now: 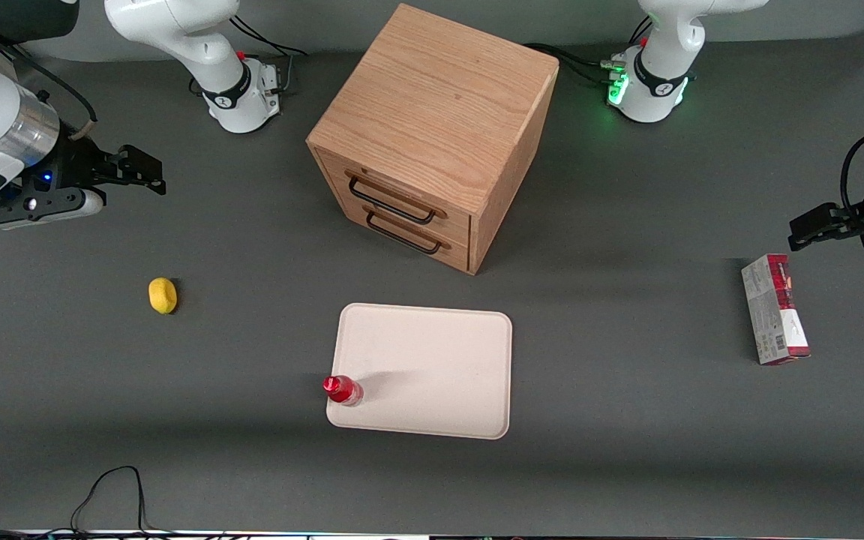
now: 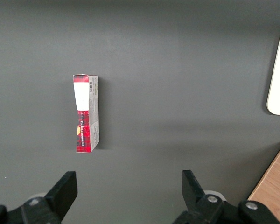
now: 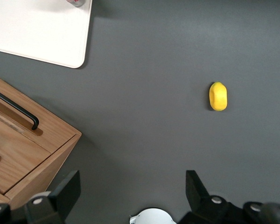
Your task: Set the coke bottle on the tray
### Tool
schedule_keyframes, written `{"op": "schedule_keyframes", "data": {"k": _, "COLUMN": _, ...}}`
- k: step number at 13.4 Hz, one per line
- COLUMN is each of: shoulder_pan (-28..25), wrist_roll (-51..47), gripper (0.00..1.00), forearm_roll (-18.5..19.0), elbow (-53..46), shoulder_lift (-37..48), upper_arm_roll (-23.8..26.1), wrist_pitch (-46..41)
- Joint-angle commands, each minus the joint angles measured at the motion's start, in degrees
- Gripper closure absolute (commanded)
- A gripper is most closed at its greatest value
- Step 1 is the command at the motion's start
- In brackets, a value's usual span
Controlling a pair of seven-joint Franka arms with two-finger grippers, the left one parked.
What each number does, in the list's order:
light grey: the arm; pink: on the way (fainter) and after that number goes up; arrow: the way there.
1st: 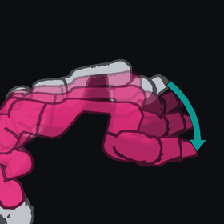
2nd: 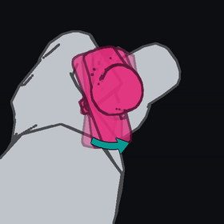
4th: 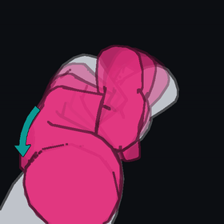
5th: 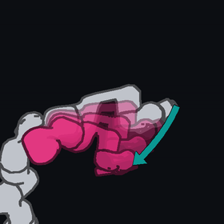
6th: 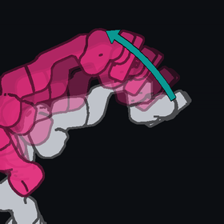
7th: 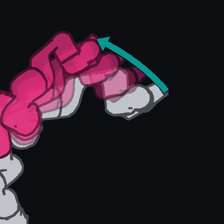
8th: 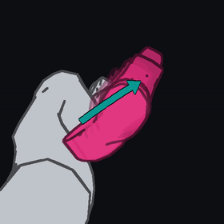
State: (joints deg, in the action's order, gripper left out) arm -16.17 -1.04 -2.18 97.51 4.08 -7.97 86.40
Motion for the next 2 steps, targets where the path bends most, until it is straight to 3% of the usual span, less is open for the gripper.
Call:
{"op": "schedule_keyframes", "data": {"k": 1, "shoulder_pan": 0.09, "wrist_roll": 1.65, "gripper": 0.0, "forearm_roll": -0.28, "elbow": -0.04, "shoulder_lift": 0.31, "upper_arm_roll": -0.47, "wrist_pitch": -0.78}}
{"op": "schedule_keyframes", "data": {"k": 2, "shoulder_pan": 0.87, "wrist_roll": 1.65, "gripper": 0.0, "forearm_roll": -0.71, "elbow": -0.47, "shoulder_lift": 0.14, "upper_arm_roll": -0.21, "wrist_pitch": -1.05}}
